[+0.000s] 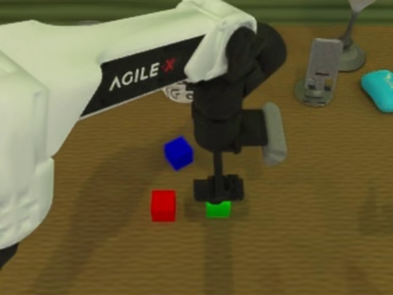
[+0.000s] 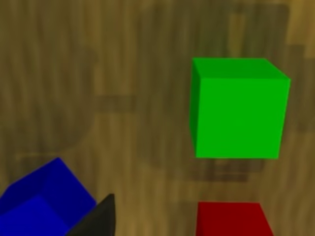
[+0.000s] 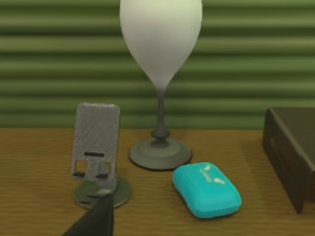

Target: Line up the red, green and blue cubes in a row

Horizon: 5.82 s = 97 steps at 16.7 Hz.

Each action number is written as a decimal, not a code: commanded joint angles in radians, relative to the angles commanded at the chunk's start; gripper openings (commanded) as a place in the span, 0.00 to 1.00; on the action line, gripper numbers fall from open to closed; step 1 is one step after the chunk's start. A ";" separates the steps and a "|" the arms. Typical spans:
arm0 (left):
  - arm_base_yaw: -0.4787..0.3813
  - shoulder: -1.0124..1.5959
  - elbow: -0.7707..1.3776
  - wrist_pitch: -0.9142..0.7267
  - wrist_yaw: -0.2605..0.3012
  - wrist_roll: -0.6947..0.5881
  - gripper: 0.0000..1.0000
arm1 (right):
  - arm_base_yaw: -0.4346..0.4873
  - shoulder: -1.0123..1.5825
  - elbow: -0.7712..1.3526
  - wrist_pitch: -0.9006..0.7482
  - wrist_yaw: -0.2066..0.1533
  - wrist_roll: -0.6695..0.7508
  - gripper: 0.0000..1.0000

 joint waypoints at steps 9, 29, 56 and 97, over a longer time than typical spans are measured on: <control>0.081 0.076 0.108 -0.039 -0.001 -0.119 1.00 | 0.000 0.000 0.000 0.000 0.000 0.000 1.00; 0.230 0.271 0.057 0.209 -0.003 -0.335 1.00 | 0.000 0.000 0.000 0.000 0.000 0.000 1.00; 0.227 0.237 0.060 0.200 0.012 -0.343 0.00 | 0.000 0.000 0.000 0.000 0.000 0.000 1.00; -0.139 0.318 0.286 0.050 0.020 -0.126 0.00 | 0.000 0.000 0.000 0.000 0.000 0.000 1.00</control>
